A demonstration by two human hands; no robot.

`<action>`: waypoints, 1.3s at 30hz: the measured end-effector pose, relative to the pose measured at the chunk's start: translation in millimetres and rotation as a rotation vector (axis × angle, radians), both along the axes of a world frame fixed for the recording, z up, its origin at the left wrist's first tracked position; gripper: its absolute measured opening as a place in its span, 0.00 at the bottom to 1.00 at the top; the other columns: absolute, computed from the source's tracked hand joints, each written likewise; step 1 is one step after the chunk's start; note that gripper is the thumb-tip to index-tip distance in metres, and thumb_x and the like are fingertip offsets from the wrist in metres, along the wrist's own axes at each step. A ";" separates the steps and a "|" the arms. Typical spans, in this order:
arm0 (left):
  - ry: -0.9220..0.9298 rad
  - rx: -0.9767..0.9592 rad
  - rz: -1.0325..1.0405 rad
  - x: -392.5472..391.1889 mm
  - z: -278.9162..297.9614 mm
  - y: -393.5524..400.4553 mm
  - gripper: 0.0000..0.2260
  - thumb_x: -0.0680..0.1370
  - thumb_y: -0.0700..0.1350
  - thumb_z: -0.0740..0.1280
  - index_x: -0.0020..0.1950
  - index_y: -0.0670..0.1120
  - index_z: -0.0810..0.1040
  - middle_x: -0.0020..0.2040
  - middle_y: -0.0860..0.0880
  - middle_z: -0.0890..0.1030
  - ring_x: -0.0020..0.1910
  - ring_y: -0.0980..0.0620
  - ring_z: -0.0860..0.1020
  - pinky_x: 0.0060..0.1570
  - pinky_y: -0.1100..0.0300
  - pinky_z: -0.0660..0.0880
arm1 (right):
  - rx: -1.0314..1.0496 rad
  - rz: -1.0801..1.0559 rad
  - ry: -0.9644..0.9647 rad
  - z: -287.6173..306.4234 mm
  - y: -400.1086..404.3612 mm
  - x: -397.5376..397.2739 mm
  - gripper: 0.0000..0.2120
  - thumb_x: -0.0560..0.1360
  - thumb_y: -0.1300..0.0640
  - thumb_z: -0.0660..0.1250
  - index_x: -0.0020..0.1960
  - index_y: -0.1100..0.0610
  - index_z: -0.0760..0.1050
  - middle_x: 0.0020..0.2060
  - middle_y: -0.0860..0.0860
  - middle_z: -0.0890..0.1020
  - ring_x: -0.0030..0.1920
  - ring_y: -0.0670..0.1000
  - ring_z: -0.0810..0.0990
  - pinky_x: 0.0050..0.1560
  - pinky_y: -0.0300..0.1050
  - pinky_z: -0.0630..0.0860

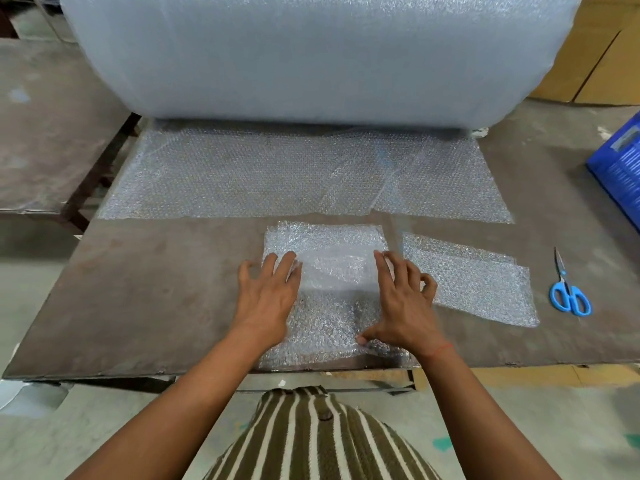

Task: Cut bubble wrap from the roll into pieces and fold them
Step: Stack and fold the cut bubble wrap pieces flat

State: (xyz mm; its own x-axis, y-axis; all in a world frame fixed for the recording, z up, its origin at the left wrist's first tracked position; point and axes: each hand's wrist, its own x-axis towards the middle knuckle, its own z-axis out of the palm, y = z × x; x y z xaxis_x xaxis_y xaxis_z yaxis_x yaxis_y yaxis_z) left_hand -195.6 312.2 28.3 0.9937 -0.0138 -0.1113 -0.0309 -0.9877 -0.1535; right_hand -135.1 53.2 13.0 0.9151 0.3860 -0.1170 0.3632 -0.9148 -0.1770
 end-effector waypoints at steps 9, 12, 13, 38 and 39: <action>-0.066 -0.165 0.016 31.7 16.1 18.6 0.37 0.80 0.65 0.71 0.84 0.53 0.64 0.84 0.53 0.64 0.82 0.51 0.60 0.72 0.40 0.54 | 0.157 0.042 -0.168 11.9 9.1 38.7 0.46 0.71 0.39 0.80 0.83 0.48 0.63 0.81 0.47 0.63 0.79 0.56 0.61 0.70 0.54 0.53; -0.068 -0.130 0.004 38.6 15.6 19.5 0.45 0.75 0.62 0.78 0.86 0.52 0.61 0.85 0.52 0.59 0.84 0.48 0.56 0.72 0.41 0.54 | 0.043 0.019 -0.112 14.0 18.3 51.0 0.63 0.65 0.40 0.85 0.87 0.50 0.51 0.84 0.49 0.55 0.81 0.58 0.55 0.74 0.58 0.51; -0.059 -0.116 0.010 41.4 13.7 19.8 0.49 0.73 0.62 0.79 0.86 0.52 0.58 0.87 0.51 0.56 0.85 0.47 0.54 0.72 0.40 0.54 | 0.006 0.012 -0.090 13.8 20.7 54.2 0.69 0.62 0.39 0.87 0.87 0.51 0.46 0.85 0.51 0.51 0.82 0.59 0.52 0.76 0.60 0.50; 0.232 -0.235 -0.171 72.5 -44.2 33.8 0.41 0.87 0.62 0.56 0.86 0.49 0.30 0.88 0.48 0.36 0.85 0.50 0.32 0.84 0.50 0.35 | -0.138 0.373 -0.064 -46.0 24.3 69.2 0.42 0.82 0.26 0.38 0.88 0.49 0.39 0.88 0.47 0.43 0.87 0.51 0.39 0.83 0.57 0.42; 0.260 -0.260 -0.167 73.6 -45.9 35.4 0.40 0.88 0.61 0.55 0.86 0.49 0.30 0.88 0.48 0.37 0.85 0.50 0.33 0.83 0.51 0.35 | -0.126 0.353 -0.013 -48.0 23.5 69.5 0.44 0.80 0.25 0.33 0.88 0.48 0.38 0.87 0.46 0.42 0.87 0.50 0.39 0.84 0.58 0.42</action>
